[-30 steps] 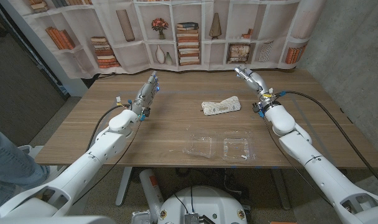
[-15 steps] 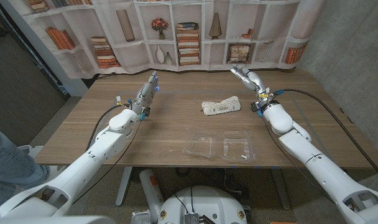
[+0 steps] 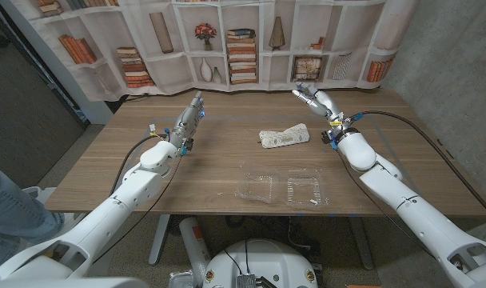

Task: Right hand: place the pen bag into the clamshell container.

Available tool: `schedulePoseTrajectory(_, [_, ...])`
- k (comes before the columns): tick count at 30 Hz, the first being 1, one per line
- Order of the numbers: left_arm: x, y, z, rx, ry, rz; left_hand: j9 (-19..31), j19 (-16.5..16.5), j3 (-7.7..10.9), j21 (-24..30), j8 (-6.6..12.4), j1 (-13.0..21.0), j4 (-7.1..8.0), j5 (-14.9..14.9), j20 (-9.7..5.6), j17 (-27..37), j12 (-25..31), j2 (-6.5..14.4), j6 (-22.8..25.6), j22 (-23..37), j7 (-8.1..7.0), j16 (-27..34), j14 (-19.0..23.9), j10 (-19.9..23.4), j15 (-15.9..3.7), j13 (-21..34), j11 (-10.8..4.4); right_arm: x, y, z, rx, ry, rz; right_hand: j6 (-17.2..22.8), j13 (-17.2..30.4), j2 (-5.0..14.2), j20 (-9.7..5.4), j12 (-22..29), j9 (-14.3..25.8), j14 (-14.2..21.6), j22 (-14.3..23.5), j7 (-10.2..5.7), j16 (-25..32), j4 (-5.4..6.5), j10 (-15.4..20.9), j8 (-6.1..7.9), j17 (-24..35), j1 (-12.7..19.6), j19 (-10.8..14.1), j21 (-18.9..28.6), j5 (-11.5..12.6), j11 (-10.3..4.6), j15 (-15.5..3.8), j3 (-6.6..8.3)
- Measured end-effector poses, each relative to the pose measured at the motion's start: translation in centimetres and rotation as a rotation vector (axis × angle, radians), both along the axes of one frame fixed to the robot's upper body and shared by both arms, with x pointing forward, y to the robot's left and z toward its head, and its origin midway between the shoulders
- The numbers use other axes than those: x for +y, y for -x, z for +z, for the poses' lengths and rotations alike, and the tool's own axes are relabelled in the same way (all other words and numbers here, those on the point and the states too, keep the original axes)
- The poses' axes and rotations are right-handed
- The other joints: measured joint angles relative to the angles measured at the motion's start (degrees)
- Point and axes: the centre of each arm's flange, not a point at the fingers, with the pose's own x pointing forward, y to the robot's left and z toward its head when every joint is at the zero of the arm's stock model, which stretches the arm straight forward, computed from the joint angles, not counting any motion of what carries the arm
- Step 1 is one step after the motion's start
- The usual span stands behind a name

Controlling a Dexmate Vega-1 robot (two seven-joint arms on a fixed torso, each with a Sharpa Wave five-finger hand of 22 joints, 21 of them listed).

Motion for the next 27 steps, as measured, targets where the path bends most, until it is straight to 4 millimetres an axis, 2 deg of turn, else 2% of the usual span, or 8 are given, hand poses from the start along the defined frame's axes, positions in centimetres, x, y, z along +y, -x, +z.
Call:
schedulePoseTrajectory(11, [-0.6, 0.3, 0.0, 0.000, -0.013, -0.003, 0.00, 0.00, -0.21, 0.00, 0.00, 0.23, -0.21, 0.00, 0.00, 0.00, 0.00, 0.23, 0.00, 0.00, 0.00, 0.00, 0.00, 0.00, 0.00, 0.00, 0.00, 0.1, 0.5, 0.1, -0.018, 0.050, -0.030, 0.52, 0.00, -0.50, 0.32, 0.00, 0.00, 0.21, 0.00, -0.94, 0.03, -0.42, 0.52, 0.00, 0.00, 0.49, 0.31, -0.44, 0.00, -0.52, -0.21, -0.06])
schedulePoseTrajectory(15, [-0.7, 0.5, 0.0, 0.000, -0.020, -0.003, 0.00, 0.00, -0.21, 0.00, 0.00, 0.23, -0.21, 0.00, 0.00, 0.00, 0.00, 0.23, 0.00, 0.00, 0.00, 0.00, 0.00, -0.01, 0.00, 0.00, 0.00, 0.1, 0.7, 0.0, -0.026, 0.071, -0.046, 0.52, 0.00, -0.39, 0.32, 0.00, 0.00, 0.06, 0.00, -0.93, 0.03, -0.44, 0.28, 0.00, 0.00, 0.83, 0.30, -0.83, 0.00, -0.75, -0.34, -0.04])
schedulePoseTrajectory(18, [-0.8, 0.6, 0.0, 0.000, -0.025, -0.001, 0.00, 0.00, -0.21, 0.00, 0.00, 0.23, -0.21, 0.00, 0.00, 0.00, 0.00, 0.23, 0.00, 0.00, 0.00, 0.00, 0.00, -0.01, 0.00, 0.00, 0.00, 0.1, 0.9, -0.1, -0.034, 0.088, -0.061, 0.52, 0.00, -0.39, 0.32, 0.00, 0.00, -0.03, 0.00, -0.93, -0.21, -0.89, 0.28, 0.00, 0.00, 0.83, 0.30, -0.89, 0.33, -0.75, -0.43, -0.07])
schedulePoseTrajectory(27, [-0.9, 0.9, 0.0, 0.005, -0.036, -0.002, 0.00, -0.21, -0.21, -0.41, 0.00, 0.23, -0.21, 0.00, 0.21, 0.00, 0.00, 0.23, 0.00, 0.30, 0.00, 0.00, 0.00, -0.01, 0.00, 0.00, 0.00, 0.4, 1.3, -0.1, -0.056, 0.144, -0.099, 0.52, 0.00, -0.39, 0.32, 0.00, 0.00, -0.02, 0.00, -0.93, -0.20, -0.89, 0.27, 0.00, 0.00, 0.83, 0.30, -1.10, 0.33, -0.74, -0.42, -0.07])
